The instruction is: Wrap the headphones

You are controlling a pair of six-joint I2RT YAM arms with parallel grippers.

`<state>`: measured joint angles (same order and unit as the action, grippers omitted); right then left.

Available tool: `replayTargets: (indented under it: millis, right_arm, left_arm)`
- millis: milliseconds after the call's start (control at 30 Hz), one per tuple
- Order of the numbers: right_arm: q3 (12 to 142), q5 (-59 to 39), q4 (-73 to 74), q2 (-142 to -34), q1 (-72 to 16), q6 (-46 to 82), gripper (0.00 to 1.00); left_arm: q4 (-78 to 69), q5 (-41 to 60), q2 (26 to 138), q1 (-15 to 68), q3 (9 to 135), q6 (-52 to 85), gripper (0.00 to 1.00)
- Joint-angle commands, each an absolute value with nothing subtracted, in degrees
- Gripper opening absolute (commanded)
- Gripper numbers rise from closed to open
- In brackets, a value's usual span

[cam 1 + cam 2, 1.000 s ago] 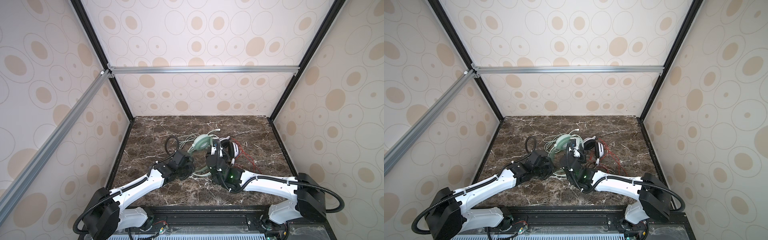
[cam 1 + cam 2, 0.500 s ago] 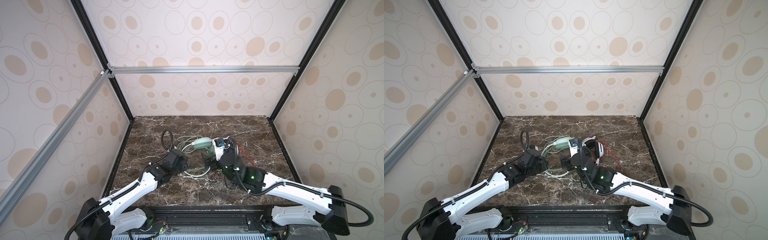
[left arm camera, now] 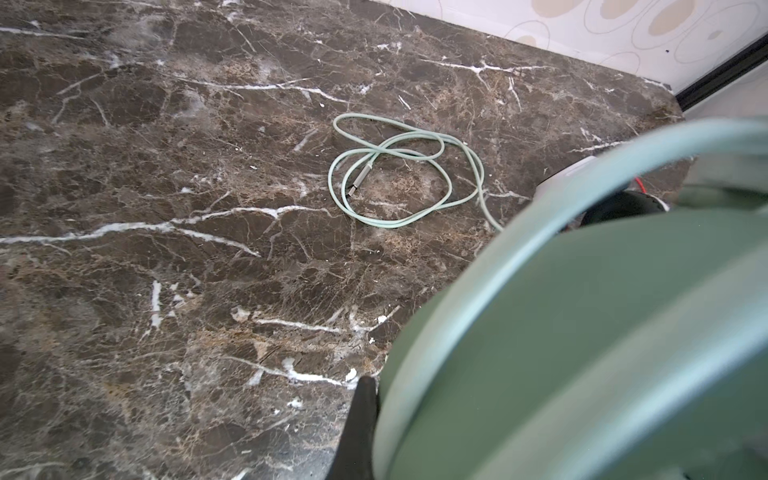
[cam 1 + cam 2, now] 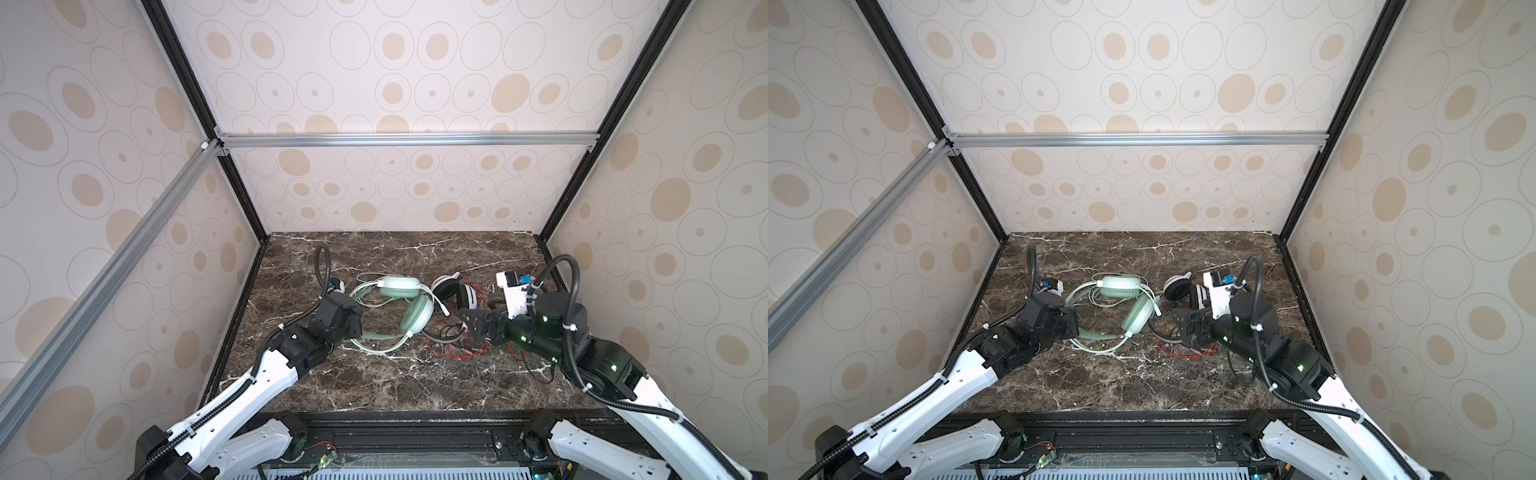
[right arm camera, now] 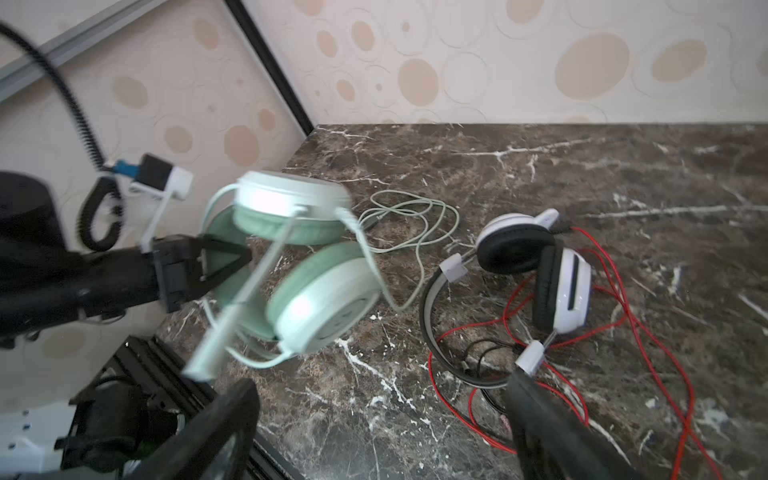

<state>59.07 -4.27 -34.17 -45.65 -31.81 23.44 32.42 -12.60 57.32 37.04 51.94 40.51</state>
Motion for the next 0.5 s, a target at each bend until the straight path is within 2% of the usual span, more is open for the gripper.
replayTargets:
  millis: [0, 67, 133, 333, 467]
  right_arm:
    - [55.81, -26.52, -30.75, -49.41, -19.41, 27.24, 0.94]
    - [54.21, -29.45, -25.73, -51.85, -16.36, 28.29, 0.94]
    - [53.12, -28.0, -22.17, -54.12, -14.36, 28.17, 0.94]
    - [51.93, -23.21, -14.59, -60.24, -13.89, 28.39, 0.93]
    - [49.63, -23.27, -6.56, -61.91, -13.89, 28.23, 0.92]
  left_arm:
    - [36.43, -8.65, 56.6, 36.89, 61.14, 40.6, 0.0]
    - [39.1, -7.18, 57.74, 36.88, 65.39, 39.31, 0.0]
    - [41.66, -6.87, 58.97, 36.84, 69.76, 37.37, 0.0]
    - [46.44, -7.92, 62.53, 36.83, 79.53, 29.08, 0.0]
    - [50.48, -10.82, 69.07, 36.82, 86.5, 31.78, 0.0]
